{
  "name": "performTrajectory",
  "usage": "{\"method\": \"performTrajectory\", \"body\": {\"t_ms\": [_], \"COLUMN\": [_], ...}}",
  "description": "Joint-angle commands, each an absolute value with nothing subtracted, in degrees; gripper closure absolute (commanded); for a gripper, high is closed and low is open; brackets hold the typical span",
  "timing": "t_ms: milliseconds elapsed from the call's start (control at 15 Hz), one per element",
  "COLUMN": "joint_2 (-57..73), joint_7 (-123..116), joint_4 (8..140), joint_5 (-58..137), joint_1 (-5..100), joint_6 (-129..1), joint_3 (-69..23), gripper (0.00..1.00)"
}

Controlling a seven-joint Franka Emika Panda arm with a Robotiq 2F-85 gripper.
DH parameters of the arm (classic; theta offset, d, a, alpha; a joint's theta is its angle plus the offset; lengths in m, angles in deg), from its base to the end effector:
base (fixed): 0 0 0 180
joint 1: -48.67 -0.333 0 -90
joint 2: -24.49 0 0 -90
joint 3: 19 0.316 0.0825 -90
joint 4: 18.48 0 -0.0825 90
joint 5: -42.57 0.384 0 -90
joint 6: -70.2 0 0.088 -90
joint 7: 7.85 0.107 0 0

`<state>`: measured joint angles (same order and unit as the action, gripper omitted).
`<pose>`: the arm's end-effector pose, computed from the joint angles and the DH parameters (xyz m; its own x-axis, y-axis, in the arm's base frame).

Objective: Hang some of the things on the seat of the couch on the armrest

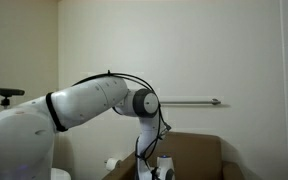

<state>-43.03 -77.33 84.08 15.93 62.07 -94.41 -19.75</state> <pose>0.5318 -0.1089 -0.1026 0.1364 0.9829 -0.1239 0.9859 -0.1469 -0.0798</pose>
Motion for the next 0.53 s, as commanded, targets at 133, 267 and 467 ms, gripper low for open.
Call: {"method": "performTrajectory", "body": {"t_ms": [133,267,467], "joint_2": [-36.3,-33.5,-28.5], "joint_7": [-77.9,-77.2,-76.3], "joint_4": [89.0,90.6,93.5], "joint_5": [15.3,15.0,14.4], "joint_1": [58.3,56.5,54.0], "joint_6": [-89.3,-87.1,-84.1], "joint_3": [-22.8,-24.1,-25.9], "gripper": [0.92,0.97,0.96]}}
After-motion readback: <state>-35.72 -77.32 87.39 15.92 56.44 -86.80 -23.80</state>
